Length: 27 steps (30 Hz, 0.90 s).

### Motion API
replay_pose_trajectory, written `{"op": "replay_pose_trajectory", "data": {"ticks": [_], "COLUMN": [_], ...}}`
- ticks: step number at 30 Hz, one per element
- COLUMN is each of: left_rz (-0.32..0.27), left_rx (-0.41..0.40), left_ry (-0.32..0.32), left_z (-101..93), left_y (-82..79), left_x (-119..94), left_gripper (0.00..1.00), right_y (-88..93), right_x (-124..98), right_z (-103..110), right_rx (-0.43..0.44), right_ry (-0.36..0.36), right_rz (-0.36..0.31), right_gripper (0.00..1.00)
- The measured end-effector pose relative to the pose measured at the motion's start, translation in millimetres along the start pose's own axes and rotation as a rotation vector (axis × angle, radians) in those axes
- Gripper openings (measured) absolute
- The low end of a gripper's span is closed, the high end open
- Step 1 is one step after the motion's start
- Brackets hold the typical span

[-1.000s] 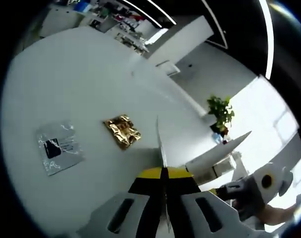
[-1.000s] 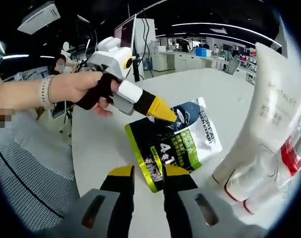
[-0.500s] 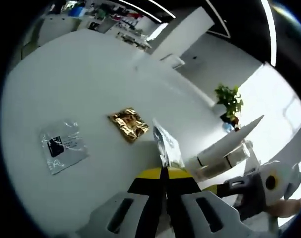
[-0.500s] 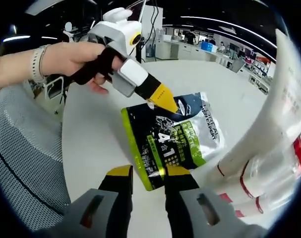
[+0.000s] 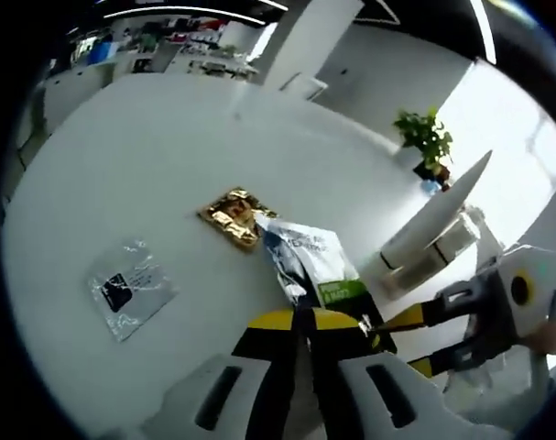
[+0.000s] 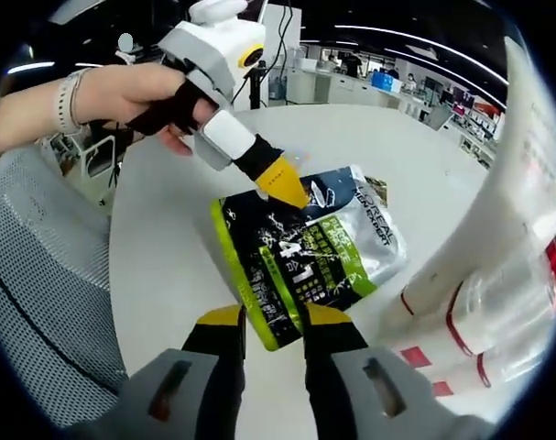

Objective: Arrange the skincare products in the storage area until every visible bottle or jar stands upright without overlapping.

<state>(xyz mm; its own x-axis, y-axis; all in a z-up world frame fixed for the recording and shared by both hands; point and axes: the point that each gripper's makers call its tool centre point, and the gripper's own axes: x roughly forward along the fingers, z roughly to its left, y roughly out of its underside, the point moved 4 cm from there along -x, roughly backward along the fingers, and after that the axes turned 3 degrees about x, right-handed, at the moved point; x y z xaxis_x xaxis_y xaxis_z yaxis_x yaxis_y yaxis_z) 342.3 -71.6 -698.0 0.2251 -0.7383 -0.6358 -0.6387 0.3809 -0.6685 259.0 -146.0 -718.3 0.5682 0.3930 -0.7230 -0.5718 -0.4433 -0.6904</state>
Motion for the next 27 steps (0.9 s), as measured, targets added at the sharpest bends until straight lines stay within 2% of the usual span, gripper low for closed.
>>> {"op": "replay_pose_trajectory", "data": {"ticks": [7,13,27], "left_rz": [0.049,0.055,0.104], "left_rx": [0.081,0.100,0.163], "left_ry": [-0.011,0.016,0.010], "left_z": [0.7,-0.6,4.9], "left_y": [5.7,4.9,7.2], "left_x": [4.8,8.0,11.0], "left_gripper": [0.04,0.05,0.05], "right_y": [7.3,9.2,13.0], "right_x": [-4.2,-7.4,-13.0], "right_z": [-3.7,-9.4,-12.4], "right_rx": [0.040,0.047,0.077], "right_ry": [-0.005,0.004,0.011], "right_rz": [0.015,0.015,0.019], "right_gripper": [0.24,0.24,0.23]}}
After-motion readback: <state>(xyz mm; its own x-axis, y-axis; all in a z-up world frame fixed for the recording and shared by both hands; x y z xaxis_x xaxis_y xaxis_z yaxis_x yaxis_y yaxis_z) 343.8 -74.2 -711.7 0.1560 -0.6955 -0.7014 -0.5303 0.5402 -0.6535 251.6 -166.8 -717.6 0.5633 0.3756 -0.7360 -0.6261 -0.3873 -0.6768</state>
